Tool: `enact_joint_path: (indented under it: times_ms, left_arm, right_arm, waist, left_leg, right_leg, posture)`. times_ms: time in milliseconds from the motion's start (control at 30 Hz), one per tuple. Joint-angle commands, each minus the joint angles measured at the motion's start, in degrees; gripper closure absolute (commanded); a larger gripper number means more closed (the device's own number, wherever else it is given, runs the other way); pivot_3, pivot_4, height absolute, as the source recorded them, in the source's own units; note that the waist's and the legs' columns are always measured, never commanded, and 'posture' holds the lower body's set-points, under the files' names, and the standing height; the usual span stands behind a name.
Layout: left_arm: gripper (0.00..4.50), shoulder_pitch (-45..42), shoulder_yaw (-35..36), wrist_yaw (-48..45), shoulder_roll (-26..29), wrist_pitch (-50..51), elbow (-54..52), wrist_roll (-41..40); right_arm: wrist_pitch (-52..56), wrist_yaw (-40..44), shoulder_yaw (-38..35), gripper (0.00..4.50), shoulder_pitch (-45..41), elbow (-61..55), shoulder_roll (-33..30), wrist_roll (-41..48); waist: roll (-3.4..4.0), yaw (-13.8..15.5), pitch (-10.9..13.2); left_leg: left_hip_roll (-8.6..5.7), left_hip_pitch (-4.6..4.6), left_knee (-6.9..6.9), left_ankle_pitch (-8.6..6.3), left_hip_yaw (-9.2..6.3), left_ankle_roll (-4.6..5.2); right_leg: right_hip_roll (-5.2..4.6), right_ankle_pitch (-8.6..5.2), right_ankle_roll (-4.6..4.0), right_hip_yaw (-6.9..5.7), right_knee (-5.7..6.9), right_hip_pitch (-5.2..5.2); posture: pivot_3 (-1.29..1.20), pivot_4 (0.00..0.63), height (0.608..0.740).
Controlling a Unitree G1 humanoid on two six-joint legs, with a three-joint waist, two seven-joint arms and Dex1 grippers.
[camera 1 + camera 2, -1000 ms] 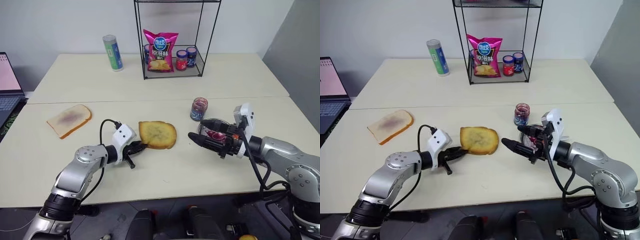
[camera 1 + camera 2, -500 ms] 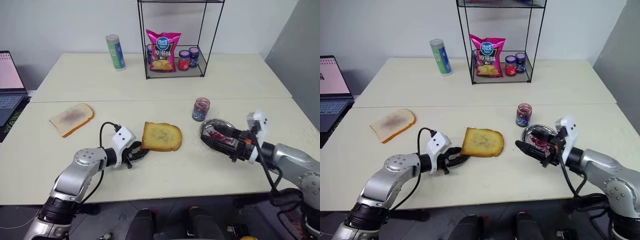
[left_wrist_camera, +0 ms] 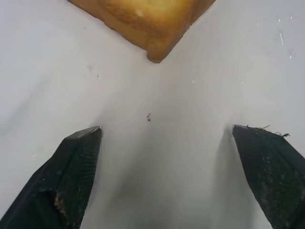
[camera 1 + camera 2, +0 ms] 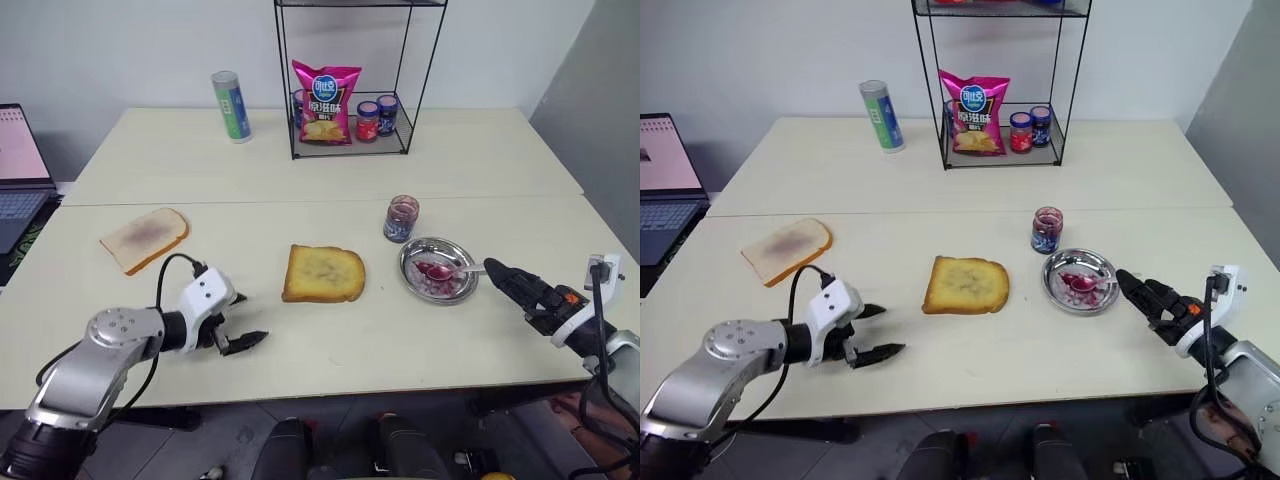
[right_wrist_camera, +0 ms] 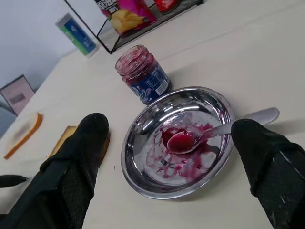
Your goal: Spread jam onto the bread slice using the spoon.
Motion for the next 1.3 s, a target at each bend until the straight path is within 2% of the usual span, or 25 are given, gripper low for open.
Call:
enact_joint_path:
  times_ms: [33,200,400,867,967,1067,1300]
  left_arm:
    - [0.03,-6.38,1.05,0.56,-3.50,1.88,-5.15,-5.03]
    - [0.03,-12.59,-3.47,2.66,-11.74,6.30,-12.49,-11.28]
    - [0.03,-17.68,-8.70,4.15,-16.25,6.73,-12.72,-10.22]
    - [0.03,-19.03,-9.93,4.22,-17.04,4.72,-10.21,-7.55]
    - [0.00,-18.70,-9.40,4.06,-16.59,4.89,-10.49,-7.71]
    - [0.00,-18.48,-9.04,4.43,-16.47,5.07,-10.69,-7.60]
    - [0.00,-17.77,-8.71,4.53,-15.81,4.79,-10.44,-7.43]
  right_arm:
    - [-2.91,-6.06,-1.82,0.00,-2.22,1.96,3.23,3.33]
    - [-6.53,-13.01,0.64,0.00,-7.53,6.13,10.91,5.10]
    - [-10.52,-16.72,2.84,0.00,-10.68,10.26,15.87,3.06]
    - [-15.94,-13.10,5.51,0.00,-16.04,20.80,16.28,-2.73]
    - [-17.31,-12.66,5.80,0.47,-16.63,21.56,16.98,-3.78]
    - [-19.13,-12.33,5.69,1.24,-16.85,22.47,17.29,-5.27]
    - [-19.15,-11.21,5.84,2.70,-16.20,21.89,17.82,-4.30]
  waist:
    - [0.02,-0.01,0.01]
    - [0.03,-0.54,0.01]
    - [0.10,-0.66,-0.02]
    - [0.11,-1.23,-0.02]
    - [0.11,-1.31,-0.02]
    - [0.11,-1.38,-0.02]
    - [0.11,-1.50,-0.02]
  left_leg:
    - [-0.03,-0.04,0.01,0.00,0.08,0.00]
    - [-0.07,-0.11,0.01,0.00,0.26,0.00]
    - [-0.01,0.02,-0.04,0.00,0.22,0.01]
    - [0.02,0.06,-0.03,0.00,0.28,0.01]
    - [0.02,0.06,-0.02,0.00,0.29,0.01]
    - [0.02,0.07,-0.02,0.00,0.29,0.01]
    - [0.02,0.07,-0.03,0.00,0.29,0.01]
  right_leg:
    - [-0.02,0.00,0.01,0.09,-0.04,-0.02]
    - [0.03,0.25,0.44,0.29,-0.07,-0.08]
    - [0.36,0.32,0.57,0.31,0.05,-0.05]
    - [0.49,0.33,0.58,0.39,0.05,-0.03]
    - [0.49,0.33,0.58,0.41,0.05,-0.03]
    - [0.49,0.33,0.59,0.41,0.06,-0.03]
    - [0.49,0.33,0.59,0.41,0.07,-0.03]
  posture:
    - [0.00,0.150,0.740]
    - [0.00,0.150,0.740]
    - [0.00,0.150,0.740]
    - [0.00,0.150,0.740]
    - [0.00,0.150,0.740]
    - [0.00,0.150,0.740]
    - [0.00,0.150,0.740]
